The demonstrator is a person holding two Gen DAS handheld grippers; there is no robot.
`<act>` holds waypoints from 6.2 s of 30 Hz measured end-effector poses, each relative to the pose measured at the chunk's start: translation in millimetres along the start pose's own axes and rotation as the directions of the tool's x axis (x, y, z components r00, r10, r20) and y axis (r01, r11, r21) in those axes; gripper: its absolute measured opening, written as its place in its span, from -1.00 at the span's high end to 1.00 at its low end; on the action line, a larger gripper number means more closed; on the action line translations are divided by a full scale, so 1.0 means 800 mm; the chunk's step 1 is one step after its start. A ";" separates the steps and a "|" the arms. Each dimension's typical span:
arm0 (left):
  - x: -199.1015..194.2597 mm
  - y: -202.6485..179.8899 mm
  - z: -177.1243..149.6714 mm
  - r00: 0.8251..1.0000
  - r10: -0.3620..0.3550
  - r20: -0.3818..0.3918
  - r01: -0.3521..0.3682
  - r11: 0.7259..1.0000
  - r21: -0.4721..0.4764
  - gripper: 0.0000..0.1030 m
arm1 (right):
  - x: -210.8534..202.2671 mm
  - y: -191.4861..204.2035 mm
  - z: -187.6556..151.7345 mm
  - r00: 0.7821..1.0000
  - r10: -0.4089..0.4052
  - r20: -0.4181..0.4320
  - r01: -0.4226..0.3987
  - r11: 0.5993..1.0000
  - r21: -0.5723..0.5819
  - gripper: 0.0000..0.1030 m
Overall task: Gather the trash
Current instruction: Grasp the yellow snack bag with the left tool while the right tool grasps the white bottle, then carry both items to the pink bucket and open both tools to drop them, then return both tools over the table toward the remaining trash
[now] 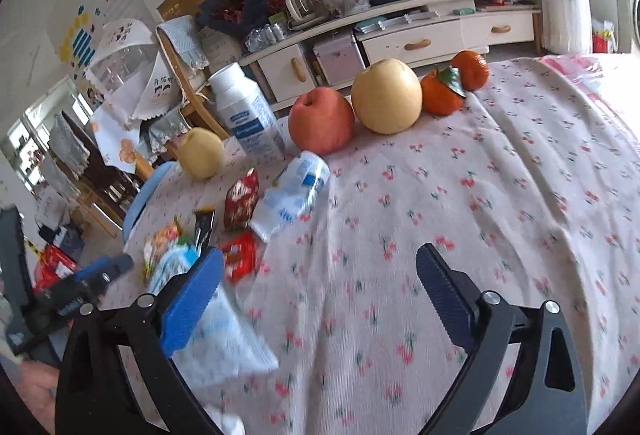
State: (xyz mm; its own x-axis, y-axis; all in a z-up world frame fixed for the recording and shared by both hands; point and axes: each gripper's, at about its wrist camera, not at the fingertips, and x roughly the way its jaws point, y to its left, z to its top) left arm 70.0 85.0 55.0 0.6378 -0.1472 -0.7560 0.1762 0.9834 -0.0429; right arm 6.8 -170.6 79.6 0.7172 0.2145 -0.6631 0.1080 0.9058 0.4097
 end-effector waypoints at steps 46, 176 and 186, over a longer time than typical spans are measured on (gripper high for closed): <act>0.029 -0.048 -0.049 0.976 -0.195 -0.098 0.206 0.971 0.120 0.21 | 0.152 0.099 0.018 0.967 0.051 -0.249 -0.157 0.891 -0.425 0.50; -0.180 0.163 -0.166 0.932 0.158 0.327 -0.119 0.983 -0.138 -0.80 | -0.121 0.285 -0.200 0.989 0.141 -0.039 -0.143 0.882 -0.449 -0.84; -0.177 0.108 -0.179 0.951 0.092 0.296 -0.083 0.996 -0.045 -0.80 | -0.135 0.242 -0.182 0.993 0.119 0.003 -0.108 0.914 -0.391 -0.86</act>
State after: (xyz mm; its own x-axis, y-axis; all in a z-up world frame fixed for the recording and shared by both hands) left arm -112.5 205.7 65.1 0.8444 -0.0805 -0.5296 0.0889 0.9960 -0.0097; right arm -149.9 34.5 139.7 0.7272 0.3196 -0.6076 -0.2483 0.9476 0.2013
